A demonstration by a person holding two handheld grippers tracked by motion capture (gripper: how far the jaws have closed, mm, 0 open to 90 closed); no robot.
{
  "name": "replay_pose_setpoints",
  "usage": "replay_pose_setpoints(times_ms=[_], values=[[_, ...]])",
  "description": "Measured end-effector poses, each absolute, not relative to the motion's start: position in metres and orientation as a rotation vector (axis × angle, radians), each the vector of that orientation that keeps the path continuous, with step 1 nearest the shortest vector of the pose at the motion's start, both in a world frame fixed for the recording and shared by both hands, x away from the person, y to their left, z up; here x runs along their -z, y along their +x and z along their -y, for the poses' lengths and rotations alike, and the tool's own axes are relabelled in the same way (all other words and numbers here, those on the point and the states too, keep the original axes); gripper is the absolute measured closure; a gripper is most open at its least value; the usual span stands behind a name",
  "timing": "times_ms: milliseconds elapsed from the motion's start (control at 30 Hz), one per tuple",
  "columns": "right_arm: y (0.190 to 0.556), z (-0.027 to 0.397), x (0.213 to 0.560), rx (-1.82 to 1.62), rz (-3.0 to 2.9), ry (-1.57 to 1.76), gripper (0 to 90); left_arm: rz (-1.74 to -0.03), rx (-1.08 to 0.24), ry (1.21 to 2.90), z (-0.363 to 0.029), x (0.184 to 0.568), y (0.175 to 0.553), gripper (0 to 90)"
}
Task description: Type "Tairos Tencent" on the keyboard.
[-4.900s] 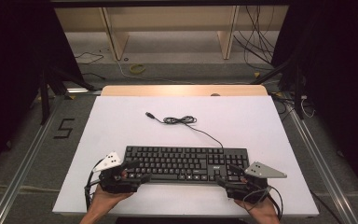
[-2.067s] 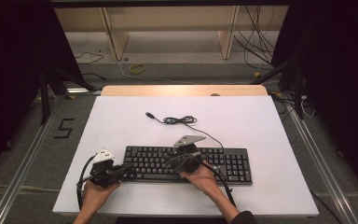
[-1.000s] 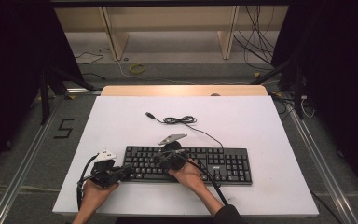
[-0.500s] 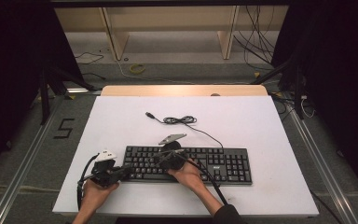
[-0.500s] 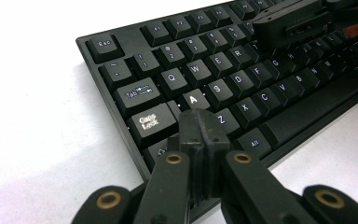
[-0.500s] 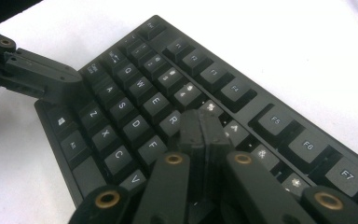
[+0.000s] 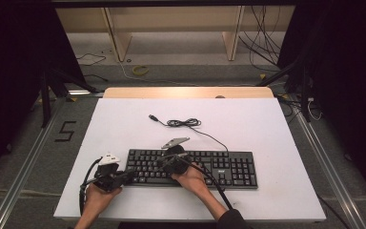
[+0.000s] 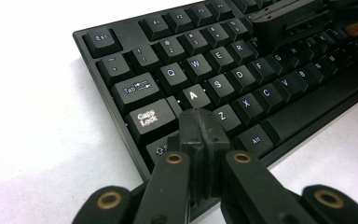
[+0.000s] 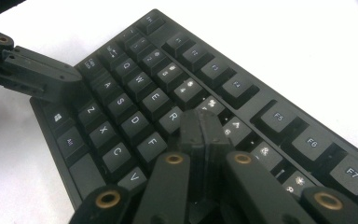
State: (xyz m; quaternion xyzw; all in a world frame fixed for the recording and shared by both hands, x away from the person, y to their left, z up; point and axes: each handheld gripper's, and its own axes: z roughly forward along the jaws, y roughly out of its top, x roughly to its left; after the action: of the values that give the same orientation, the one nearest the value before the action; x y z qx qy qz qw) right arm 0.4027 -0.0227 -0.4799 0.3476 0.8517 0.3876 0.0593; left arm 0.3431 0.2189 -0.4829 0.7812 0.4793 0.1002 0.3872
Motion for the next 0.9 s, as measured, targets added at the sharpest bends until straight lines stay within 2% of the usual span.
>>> replay_pose_setpoints(times_ms=[400, 433, 467, 500, 533, 700, 800, 900], values=[[0.402, 0.024, 0.479, -1.19, -2.574, 1.079, 90.0, -1.217, -0.257, 1.981, -0.219, 0.482, 0.343, 88.9], [0.402, 0.024, 0.479, -1.19, -2.574, 1.079, 90.0, -1.163, -0.276, 1.883, -0.221, 0.472, 0.342, 88.9], [0.402, 0.024, 0.479, -1.19, -2.574, 1.079, 90.0, -1.163, -0.276, 1.883, -0.221, 0.472, 0.342, 73.2], [0.396, 0.045, 0.463, -1.342, -2.513, 1.088, 90.0, -1.163, -0.276, 1.883, -0.221, 0.472, 0.342, 73.2], [0.396, 0.045, 0.463, -1.342, -2.513, 1.088, 74.6, -1.163, -0.276, 1.883, -0.221, 0.472, 0.342, 73.2], [0.396, 0.045, 0.463, -1.342, -2.513, 1.088, 74.6, -1.161, -0.276, 1.878, -0.221, 0.472, 0.342, 73.2], [0.393, 0.052, 0.461, -1.38, -2.503, 1.081, 66.6, -1.165, -0.279, 1.861, -0.221, 0.471, 0.344, 68.6], [0.389, 0.057, 0.458, -1.388, -2.487, 1.072, 54.1, -1.186, -0.282, 1.839, -0.22, 0.471, 0.346, 61.9]])
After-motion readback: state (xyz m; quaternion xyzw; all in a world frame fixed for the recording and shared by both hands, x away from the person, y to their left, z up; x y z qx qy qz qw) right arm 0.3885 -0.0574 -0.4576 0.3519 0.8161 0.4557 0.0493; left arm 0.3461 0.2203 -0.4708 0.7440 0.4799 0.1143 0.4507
